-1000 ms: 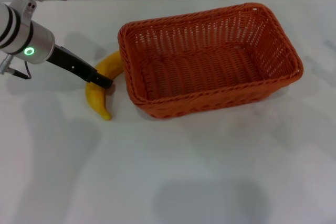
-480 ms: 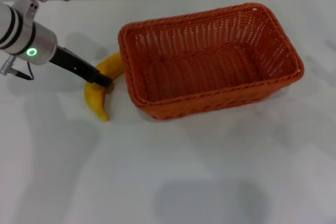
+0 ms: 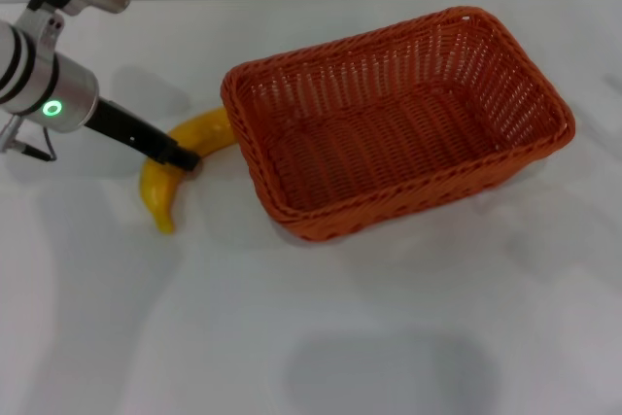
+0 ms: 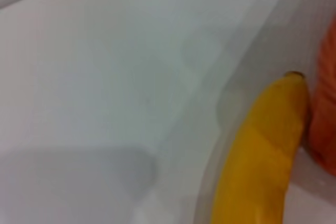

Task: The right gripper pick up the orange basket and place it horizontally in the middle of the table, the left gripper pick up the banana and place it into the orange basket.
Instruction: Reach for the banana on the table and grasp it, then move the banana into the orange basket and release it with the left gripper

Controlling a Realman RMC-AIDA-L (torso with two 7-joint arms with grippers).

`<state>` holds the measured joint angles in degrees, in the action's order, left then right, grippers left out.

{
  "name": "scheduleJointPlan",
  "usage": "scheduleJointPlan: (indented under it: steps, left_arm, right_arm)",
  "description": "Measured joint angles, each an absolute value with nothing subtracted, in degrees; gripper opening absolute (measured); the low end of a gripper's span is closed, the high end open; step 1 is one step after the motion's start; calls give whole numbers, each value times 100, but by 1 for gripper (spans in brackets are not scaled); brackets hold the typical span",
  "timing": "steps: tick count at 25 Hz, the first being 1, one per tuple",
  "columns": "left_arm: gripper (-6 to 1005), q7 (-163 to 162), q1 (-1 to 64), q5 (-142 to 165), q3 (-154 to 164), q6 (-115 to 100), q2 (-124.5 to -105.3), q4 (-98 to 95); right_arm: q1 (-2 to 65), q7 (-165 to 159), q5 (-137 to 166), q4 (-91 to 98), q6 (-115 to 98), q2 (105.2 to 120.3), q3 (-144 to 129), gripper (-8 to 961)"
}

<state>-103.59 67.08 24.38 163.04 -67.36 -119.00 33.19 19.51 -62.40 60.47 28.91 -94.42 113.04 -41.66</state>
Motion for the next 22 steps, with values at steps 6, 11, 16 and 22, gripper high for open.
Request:
scheduleJointPlan:
  steps: [6, 11, 16, 22]
  left_arm:
    - [516, -10378, 6486, 2278, 16302, -6547, -11905, 3353]
    - [513, -10432, 6219, 1791, 16301, -6223, -11909, 3465]
    - [510, -10336, 5807, 291, 16305, -5575, -11910, 3917]
    - [508, -9601, 5571, -1388, 16304, -5842, -11897, 4087]
  right_arm:
    - [1951, -6294, 6047, 2891, -9432, 11285, -4162, 776]
    - [1939, -6355, 6046, 2891, -9429, 11257, -4126, 776]
    - [1934, -6385, 6046, 2891, -9399, 11220, -4131, 776]
    - [1933, -6387, 6047, 2891, -9295, 11217, -4154, 776]
